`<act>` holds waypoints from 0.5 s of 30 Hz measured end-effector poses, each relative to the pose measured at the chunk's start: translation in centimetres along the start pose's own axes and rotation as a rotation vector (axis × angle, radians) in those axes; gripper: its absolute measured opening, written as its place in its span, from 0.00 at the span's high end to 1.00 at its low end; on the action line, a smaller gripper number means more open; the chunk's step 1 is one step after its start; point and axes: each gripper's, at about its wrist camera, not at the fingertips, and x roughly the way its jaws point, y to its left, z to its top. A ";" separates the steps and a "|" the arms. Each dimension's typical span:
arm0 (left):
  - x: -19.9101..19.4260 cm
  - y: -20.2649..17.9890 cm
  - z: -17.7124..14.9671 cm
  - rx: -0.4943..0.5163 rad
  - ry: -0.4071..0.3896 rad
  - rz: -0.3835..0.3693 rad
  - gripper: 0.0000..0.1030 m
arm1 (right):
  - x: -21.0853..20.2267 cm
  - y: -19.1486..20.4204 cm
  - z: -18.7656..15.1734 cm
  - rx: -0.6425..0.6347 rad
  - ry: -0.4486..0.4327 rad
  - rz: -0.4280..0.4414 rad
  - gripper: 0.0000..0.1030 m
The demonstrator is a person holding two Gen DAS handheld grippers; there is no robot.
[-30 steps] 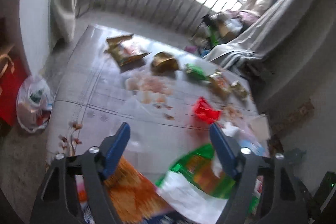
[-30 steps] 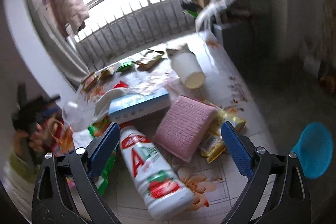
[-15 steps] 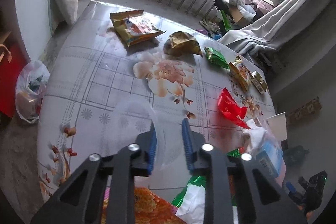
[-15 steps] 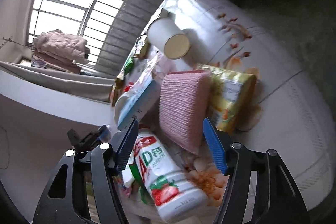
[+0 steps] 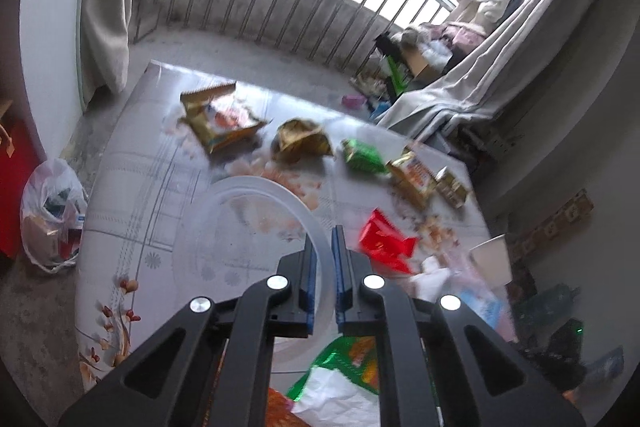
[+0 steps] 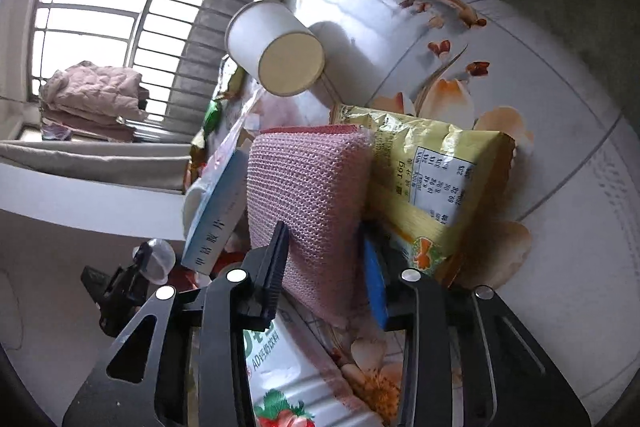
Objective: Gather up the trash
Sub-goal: 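Grasp the clear plastic cup with the left tool while the right tool grasps the pink sponge, then carry both items to the blue wastebasket and open both tools to drop them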
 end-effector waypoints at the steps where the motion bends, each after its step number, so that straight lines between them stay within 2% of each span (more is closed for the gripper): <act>1: -0.5 -0.2 0.1 -0.001 -0.010 -0.005 0.94 | -0.2 0.0 0.0 0.000 -0.008 0.004 0.70; 10: -6.0 -4.2 -0.5 0.049 -0.100 -0.067 0.94 | -3.4 1.6 -0.7 -0.085 -0.104 0.063 0.74; 15: -8.4 -8.6 -1.8 0.110 -0.119 -0.134 0.94 | -5.9 1.2 -1.1 -0.085 -0.145 0.151 0.74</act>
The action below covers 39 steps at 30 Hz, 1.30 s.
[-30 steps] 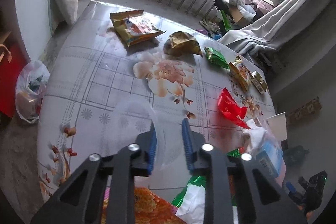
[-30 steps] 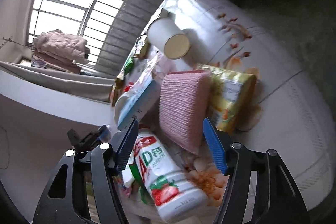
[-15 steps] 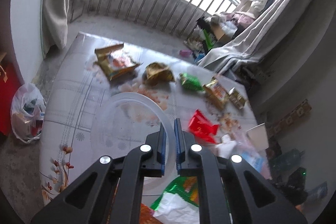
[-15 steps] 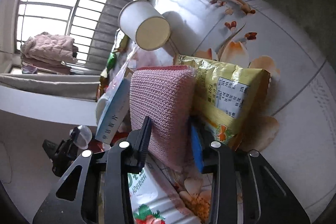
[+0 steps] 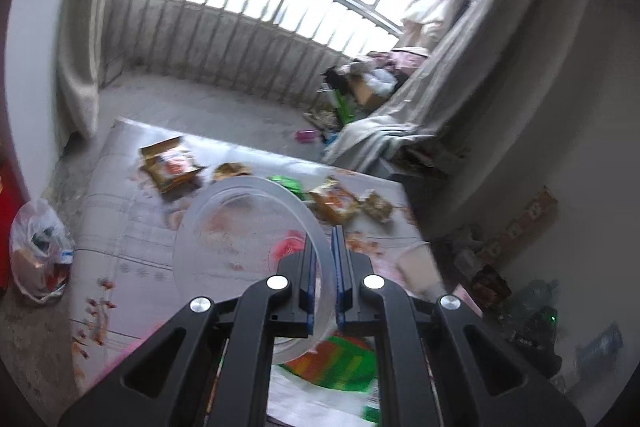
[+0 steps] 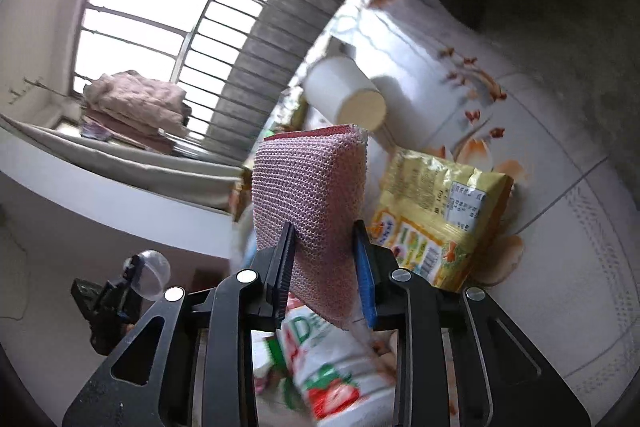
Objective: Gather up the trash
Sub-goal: 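Carry both items to the blue wastebasket and open both tools to drop them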
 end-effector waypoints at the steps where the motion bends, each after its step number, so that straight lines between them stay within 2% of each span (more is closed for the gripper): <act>1: -0.2 -1.1 -0.1 0.013 0.001 -0.017 0.94 | -0.7 -0.2 0.0 0.008 -0.011 0.021 0.74; 5: 0.5 -6.6 -1.1 0.083 0.041 -0.107 0.94 | -4.5 -2.0 -0.2 0.041 -0.072 0.073 0.74; 9: 3.9 -14.3 -3.2 0.197 0.144 -0.223 0.93 | -9.4 -5.0 -0.8 0.093 -0.154 0.070 0.74; 11: 6.3 -18.2 -4.3 0.246 0.208 -0.271 0.93 | -12.4 -7.3 -1.4 0.126 -0.212 0.038 0.74; 16: 14.7 -30.2 -9.1 0.355 0.457 -0.386 0.93 | -20.0 -15.8 -3.3 0.280 -0.343 -0.097 0.74; 19: 20.5 -37.6 -13.7 0.434 0.609 -0.406 0.93 | -23.6 -20.8 -4.3 0.371 -0.403 -0.179 0.74; 21: 24.7 -42.3 -17.4 0.494 0.680 -0.406 0.93 | -25.6 -24.2 -4.4 0.424 -0.440 -0.243 0.74; 23: 27.9 -46.1 -20.9 0.535 0.718 -0.410 0.93 | -26.5 -26.6 -4.4 0.473 -0.462 -0.279 0.74; 25: 30.6 -49.0 -24.2 0.578 0.760 -0.406 0.93 | -27.4 -29.9 -3.9 0.539 -0.489 -0.324 0.73; 29: 37.0 -53.0 -30.8 0.603 0.846 -0.381 0.93 | -27.6 -33.9 -2.3 0.612 -0.520 -0.384 0.73; 32: 39.8 -55.1 -33.8 0.616 0.853 -0.364 0.93 | -27.2 -36.1 -0.6 0.650 -0.535 -0.412 0.70; 34: 41.5 -56.7 -35.7 0.604 0.879 -0.360 0.84 | -26.6 -37.6 0.7 0.670 -0.539 -0.445 0.66; 36: 42.6 -57.6 -36.7 0.581 0.894 -0.337 0.46 | -25.9 -39.0 1.4 0.691 -0.532 -0.466 0.48; 39: 41.9 -57.8 -36.8 0.554 0.850 -0.330 0.35 | -25.0 -40.9 1.6 0.726 -0.493 -0.541 0.46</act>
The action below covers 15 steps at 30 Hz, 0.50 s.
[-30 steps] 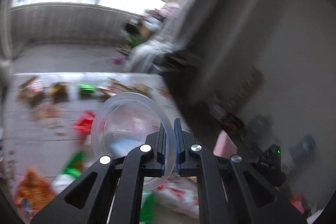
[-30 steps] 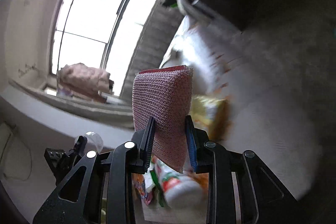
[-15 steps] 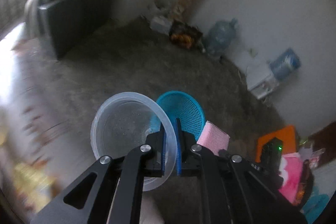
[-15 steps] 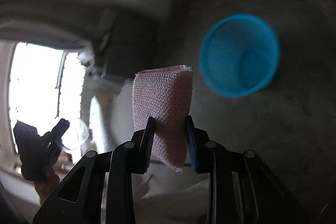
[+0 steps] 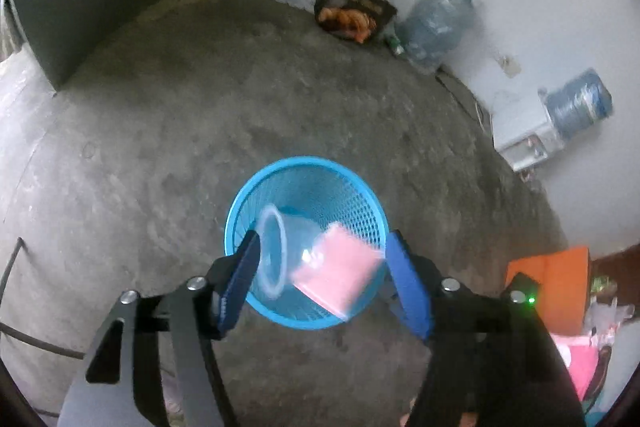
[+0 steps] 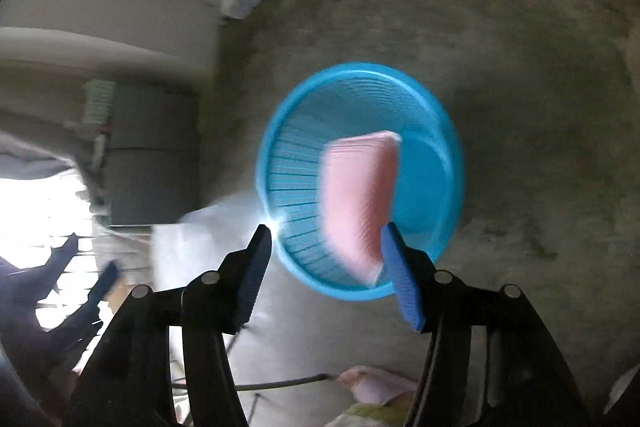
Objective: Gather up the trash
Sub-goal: 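Carry both items to the blue wastebasket and open both tools to drop them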
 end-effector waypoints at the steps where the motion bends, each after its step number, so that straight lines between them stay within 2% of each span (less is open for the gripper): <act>1: -0.2 -0.4 -0.1 0.005 0.001 -0.010 0.34 | -0.1 -0.3 0.1 0.000 0.004 -0.008 0.46; 7: -5.6 -1.7 -1.2 0.077 -0.057 -0.055 0.34 | -2.1 -1.1 -1.7 -0.053 -0.025 0.004 0.46; 11: -12.1 -2.3 -2.9 0.142 -0.135 -0.135 0.34 | -5.7 -0.5 -4.0 -0.119 -0.050 0.015 0.42; 13: -15.1 -2.3 -4.1 0.193 -0.153 -0.137 0.34 | -7.7 0.0 -5.2 -0.167 -0.064 0.022 0.41; 15: -18.7 -1.5 -5.9 0.217 -0.172 -0.127 0.31 | -9.5 0.8 -6.4 -0.214 -0.081 0.031 0.35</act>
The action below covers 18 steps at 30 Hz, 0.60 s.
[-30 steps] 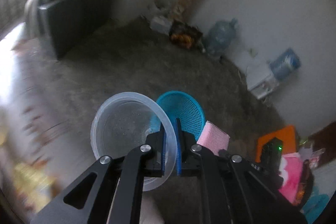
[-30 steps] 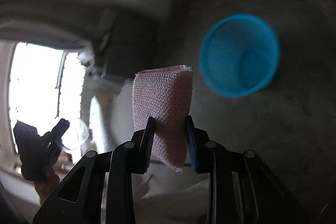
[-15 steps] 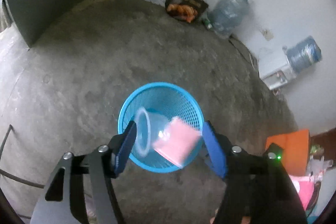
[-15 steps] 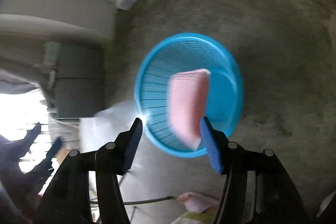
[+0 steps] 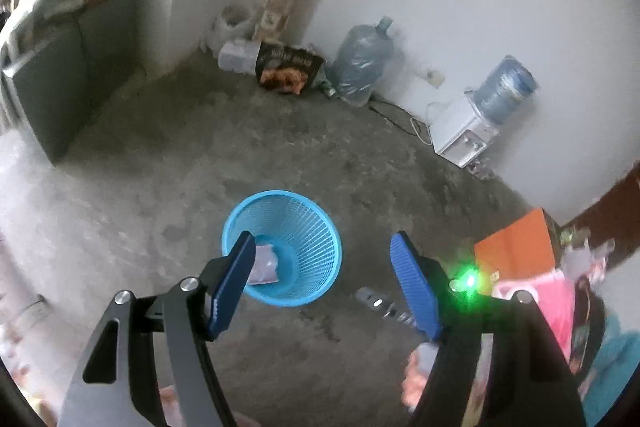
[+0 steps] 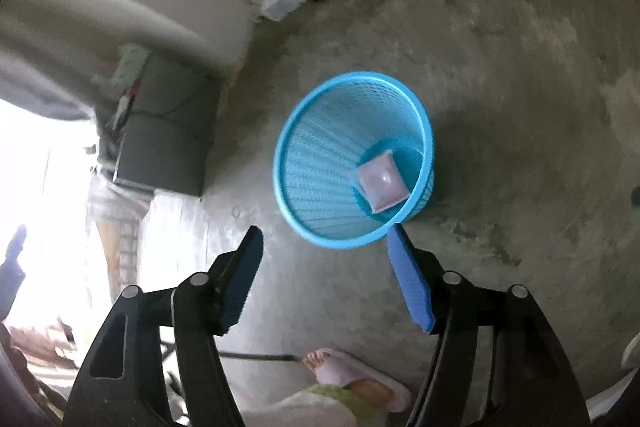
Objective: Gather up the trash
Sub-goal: 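Carry both items to the blue wastebasket and open both tools to drop them, then swing both tools back toward the table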
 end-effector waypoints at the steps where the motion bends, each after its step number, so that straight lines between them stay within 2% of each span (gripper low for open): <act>1: -1.6 0.3 -0.7 -0.006 0.000 -0.002 0.29 | -1.0 0.6 -0.5 -0.026 -0.007 0.011 0.33; 2: -3.4 0.9 -1.6 -0.022 -0.005 -0.005 0.26 | -1.9 1.2 -1.0 -0.051 -0.010 0.019 0.32; 5: -9.5 3.0 -5.0 -0.079 -0.047 -0.003 0.25 | -3.6 3.4 -1.9 -0.124 -0.001 0.056 0.28; 8: -16.1 5.5 -9.4 -0.138 -0.127 0.033 0.22 | -4.9 6.3 -3.0 -0.230 0.009 0.105 0.27; 10: -20.8 7.4 -12.9 -0.185 -0.205 0.092 0.19 | -5.4 8.8 -3.9 -0.309 0.032 0.151 0.27; 14: -29.4 10.9 -20.6 -0.339 -0.386 0.277 0.12 | -5.2 14.7 -6.3 -0.455 0.114 0.258 0.27; 16: -32.2 12.2 -24.1 -0.412 -0.445 0.351 0.12 | -4.7 17.3 -7.4 -0.511 0.162 0.307 0.27; 18: -34.1 12.7 -27.0 -0.450 -0.490 0.389 0.12 | -3.9 20.2 -9.2 -0.569 0.214 0.356 0.27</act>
